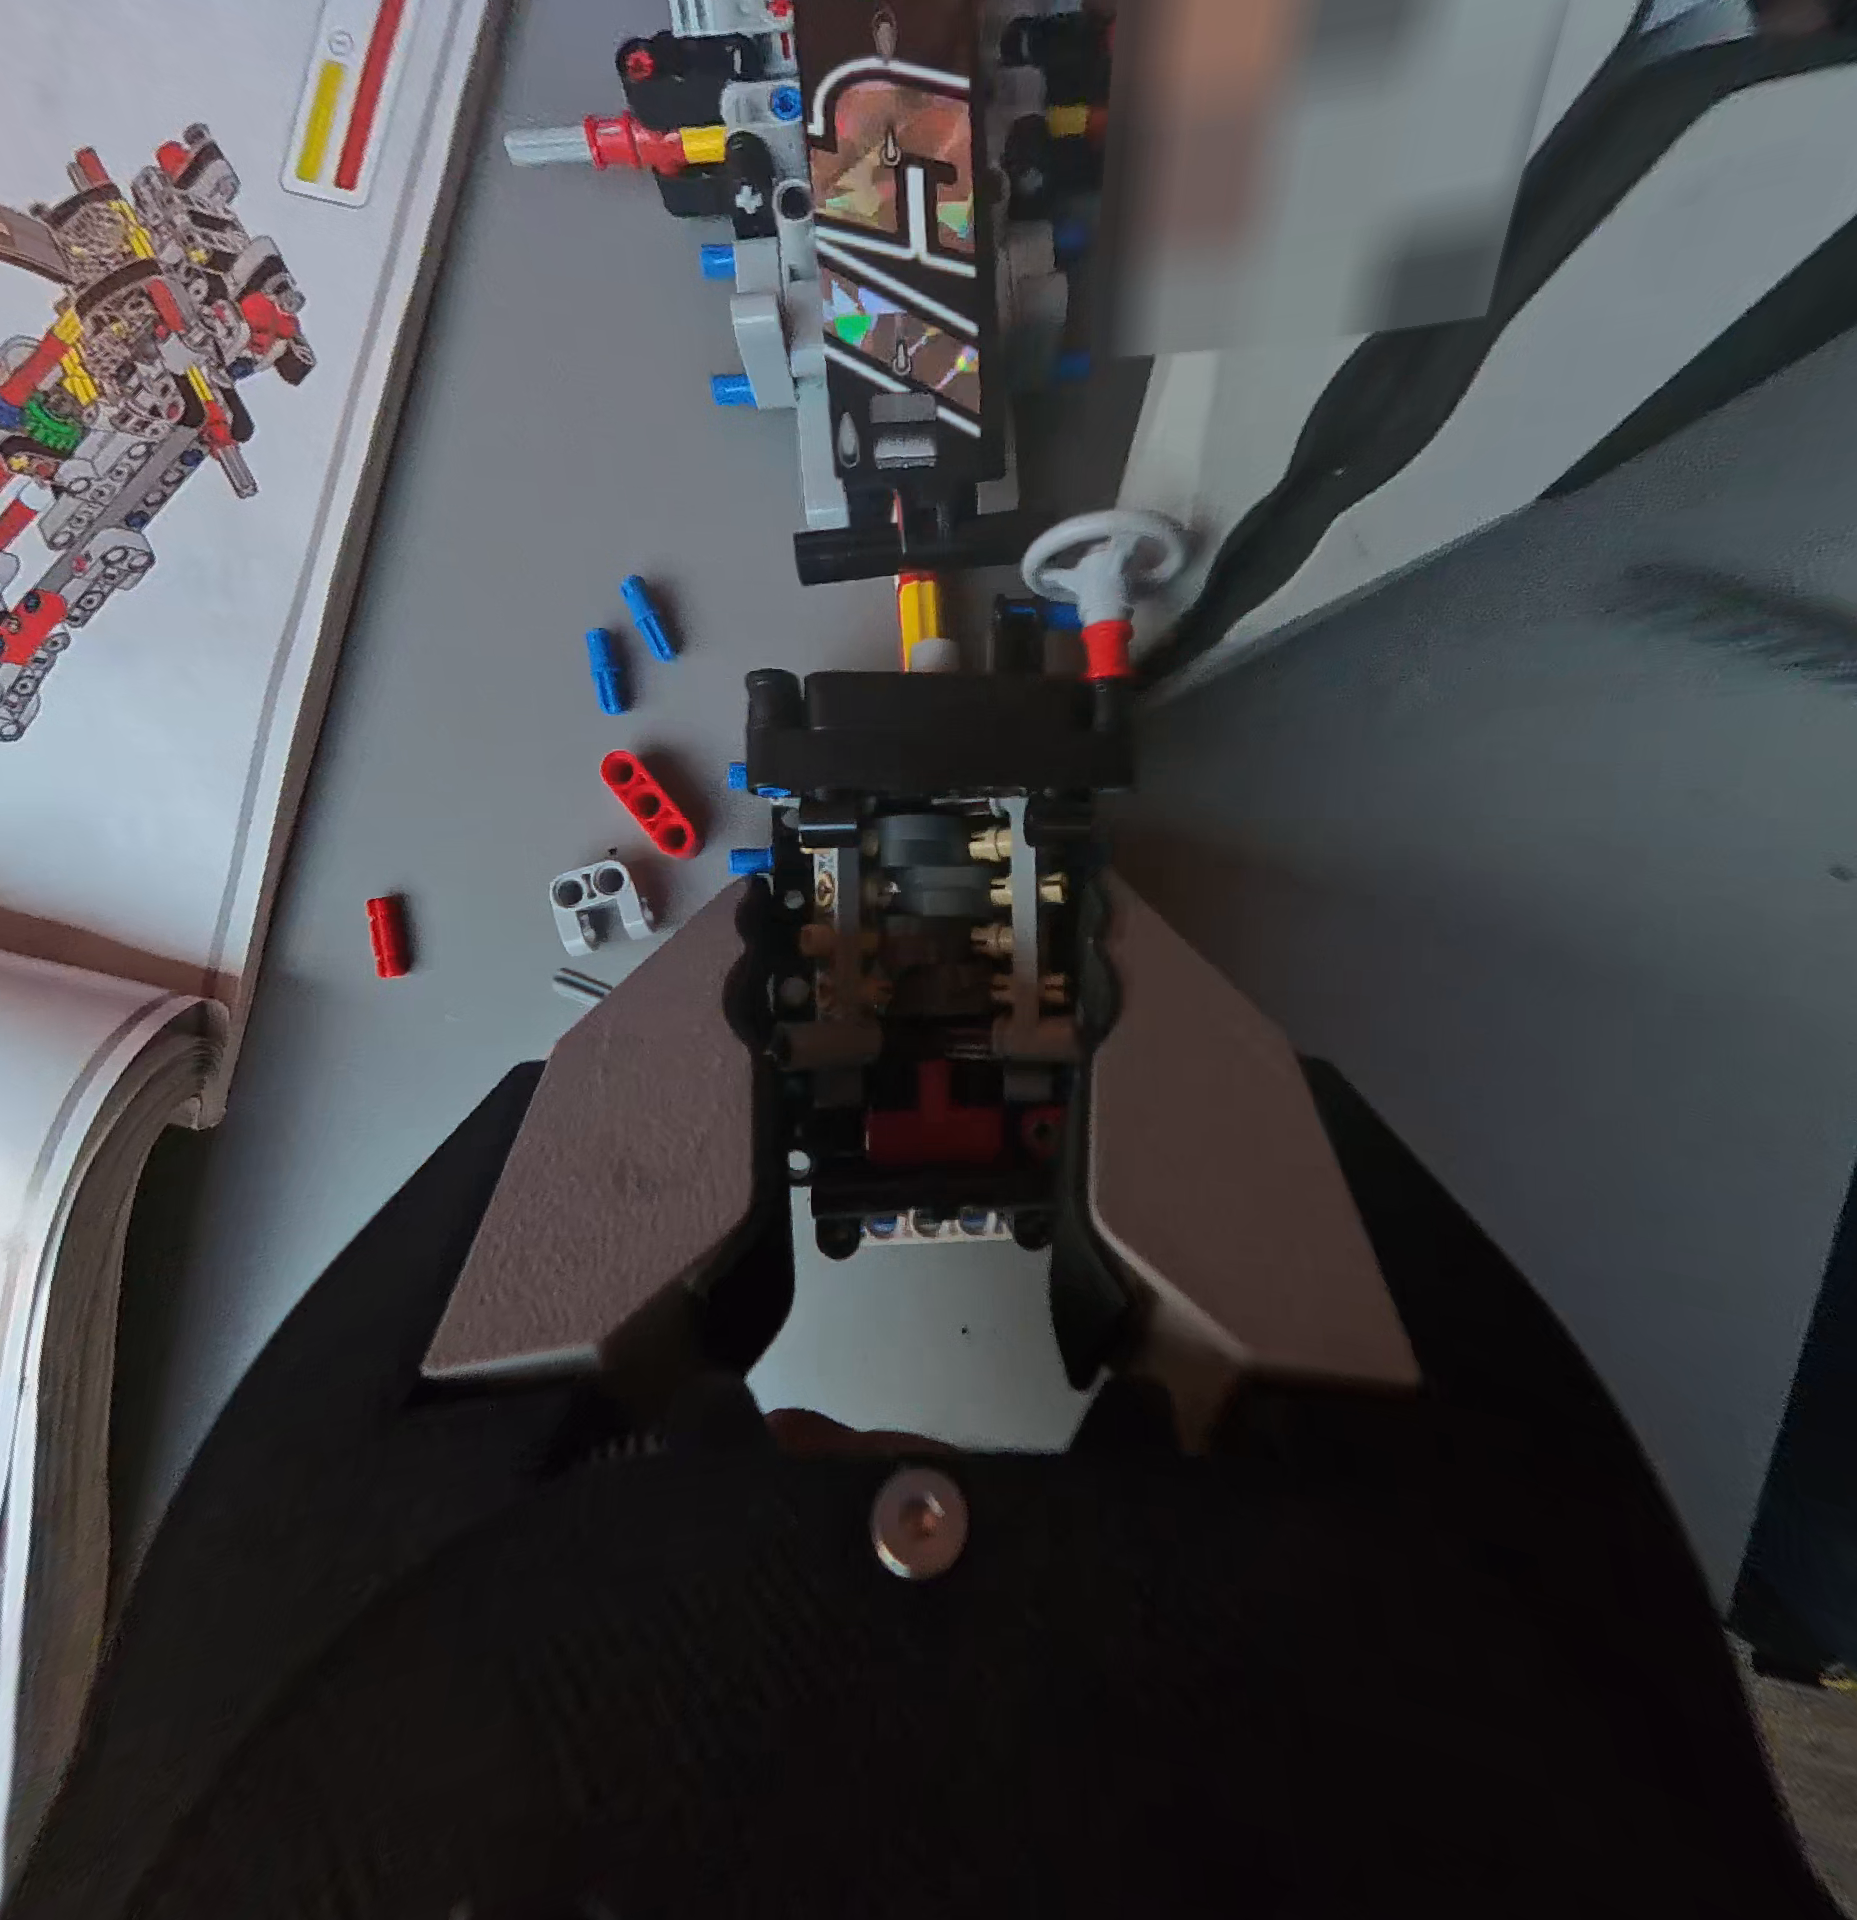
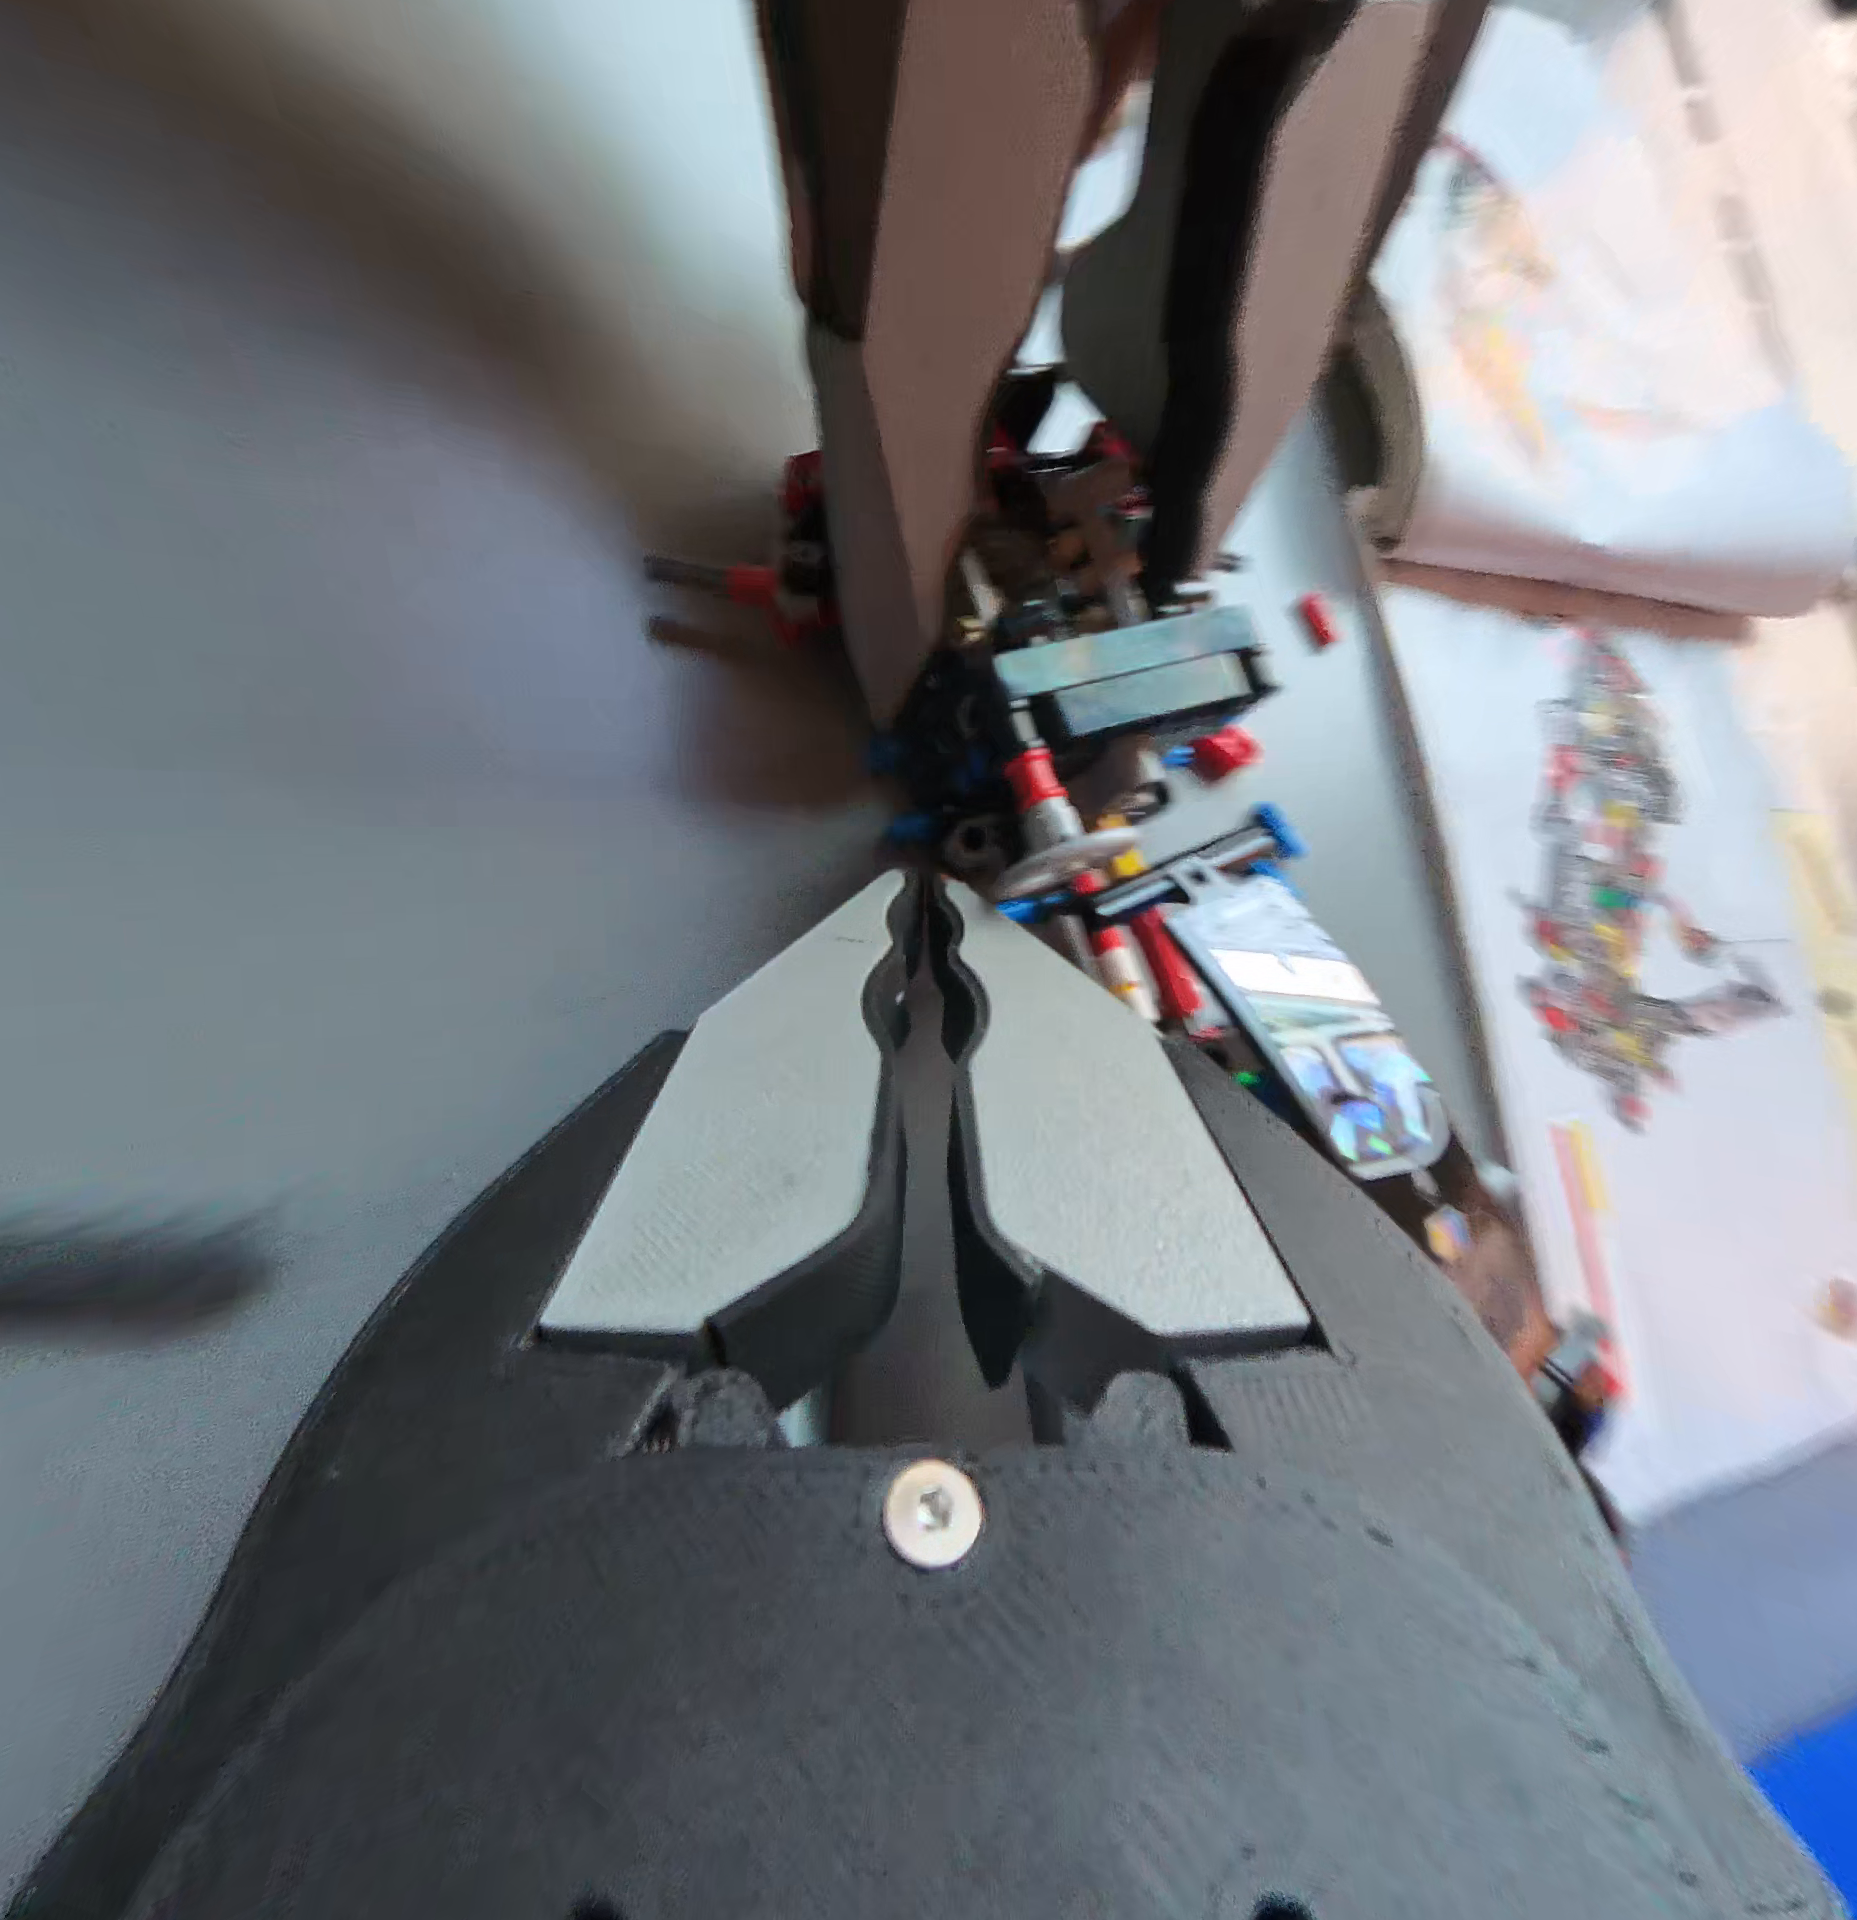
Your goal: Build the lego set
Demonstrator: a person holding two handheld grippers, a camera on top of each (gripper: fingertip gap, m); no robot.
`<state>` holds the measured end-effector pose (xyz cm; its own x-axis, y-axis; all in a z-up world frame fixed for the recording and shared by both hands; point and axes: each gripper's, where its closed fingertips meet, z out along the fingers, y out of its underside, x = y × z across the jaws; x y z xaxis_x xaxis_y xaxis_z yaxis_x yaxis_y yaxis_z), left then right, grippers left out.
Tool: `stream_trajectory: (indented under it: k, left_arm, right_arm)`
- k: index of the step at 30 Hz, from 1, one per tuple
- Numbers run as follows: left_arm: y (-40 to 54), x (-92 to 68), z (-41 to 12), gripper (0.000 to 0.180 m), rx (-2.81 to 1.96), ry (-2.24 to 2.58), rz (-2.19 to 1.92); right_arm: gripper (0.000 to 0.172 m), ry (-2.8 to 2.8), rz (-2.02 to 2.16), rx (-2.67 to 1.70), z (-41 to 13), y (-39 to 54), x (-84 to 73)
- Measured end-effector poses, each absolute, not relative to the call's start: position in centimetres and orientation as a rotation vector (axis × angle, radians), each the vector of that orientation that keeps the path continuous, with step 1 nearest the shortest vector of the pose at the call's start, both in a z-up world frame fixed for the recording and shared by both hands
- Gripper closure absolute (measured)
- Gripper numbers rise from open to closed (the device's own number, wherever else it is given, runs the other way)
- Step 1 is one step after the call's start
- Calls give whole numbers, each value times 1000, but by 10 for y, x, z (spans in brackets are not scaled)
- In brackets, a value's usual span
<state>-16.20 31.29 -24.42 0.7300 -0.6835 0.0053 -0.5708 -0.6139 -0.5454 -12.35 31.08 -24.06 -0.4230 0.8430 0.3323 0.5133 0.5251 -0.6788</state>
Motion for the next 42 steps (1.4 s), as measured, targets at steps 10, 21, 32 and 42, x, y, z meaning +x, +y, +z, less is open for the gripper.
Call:
stream_trajectory:
  k: [10, 21, 32, 42]
  left_arm:
    - [312, -161, -248, 119, -2400, 929, -228]
    - [297, -162, -210, 97, -2300, 797, -307]
    - [210, -184, -185, 94, -2178, 391, -311]
    - [179, -197, -249, 97, -2310, 348, -159]
  right_arm:
    - [172, -2106, 1073, -1108, -220, 291, -121]
    - [154, -1812, 1252, -958, -121, 269, -46]
    - [137, -1047, 1222, -1320, -120, 300, 124]
    - [136, -704, 1102, -1302, -124, 347, 172]
